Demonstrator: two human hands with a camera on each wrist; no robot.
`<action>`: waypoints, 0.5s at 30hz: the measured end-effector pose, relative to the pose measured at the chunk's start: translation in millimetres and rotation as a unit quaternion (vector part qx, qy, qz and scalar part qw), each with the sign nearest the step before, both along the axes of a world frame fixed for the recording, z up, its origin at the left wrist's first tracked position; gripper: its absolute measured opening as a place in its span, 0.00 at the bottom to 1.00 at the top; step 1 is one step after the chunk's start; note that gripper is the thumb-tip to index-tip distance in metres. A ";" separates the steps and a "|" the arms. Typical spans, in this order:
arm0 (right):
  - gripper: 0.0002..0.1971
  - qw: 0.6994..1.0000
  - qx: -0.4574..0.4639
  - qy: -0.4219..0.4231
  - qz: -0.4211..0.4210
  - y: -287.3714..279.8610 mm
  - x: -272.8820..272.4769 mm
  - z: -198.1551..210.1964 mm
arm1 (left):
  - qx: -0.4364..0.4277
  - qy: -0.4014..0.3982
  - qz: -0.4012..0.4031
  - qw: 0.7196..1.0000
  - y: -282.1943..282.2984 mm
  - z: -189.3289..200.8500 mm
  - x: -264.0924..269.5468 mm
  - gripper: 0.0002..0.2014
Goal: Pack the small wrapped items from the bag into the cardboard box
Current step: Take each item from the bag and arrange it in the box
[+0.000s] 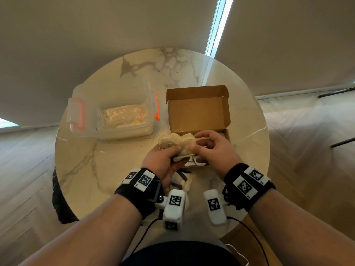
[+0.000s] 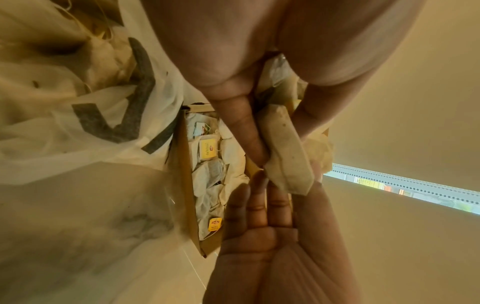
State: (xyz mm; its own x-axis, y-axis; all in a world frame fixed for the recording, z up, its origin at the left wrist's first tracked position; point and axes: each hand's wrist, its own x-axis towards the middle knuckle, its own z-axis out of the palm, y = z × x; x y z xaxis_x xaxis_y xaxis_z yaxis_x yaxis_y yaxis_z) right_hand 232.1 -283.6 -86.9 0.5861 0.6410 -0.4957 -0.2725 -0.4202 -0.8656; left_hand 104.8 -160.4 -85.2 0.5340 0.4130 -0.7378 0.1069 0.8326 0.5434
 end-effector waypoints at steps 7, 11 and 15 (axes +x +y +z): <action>0.07 0.998 -0.019 -0.056 0.027 0.1 -3.6 -0.7 | 0.030 0.001 0.004 1.000 -3.3 -1.6 1.3 0.18; 0.08 1.000 0.003 -0.009 -0.006 0.3 -1.4 3.1 | 0.003 0.015 0.021 1.000 3.0 -5.2 1.7 0.12; 0.09 1.000 0.007 0.016 0.025 -4.1 1.6 3.4 | 0.003 0.009 0.013 1.000 6.8 -7.6 -0.8 0.17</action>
State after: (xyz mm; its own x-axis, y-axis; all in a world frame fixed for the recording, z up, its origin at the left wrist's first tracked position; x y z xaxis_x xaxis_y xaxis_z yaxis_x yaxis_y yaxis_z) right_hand 233.6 -287.7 -83.6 0.5368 0.6762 -0.5046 -0.2789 -0.4223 -0.8625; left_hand 104.0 -153.6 -92.7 0.5100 0.4314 -0.7442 0.0952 0.8315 0.5472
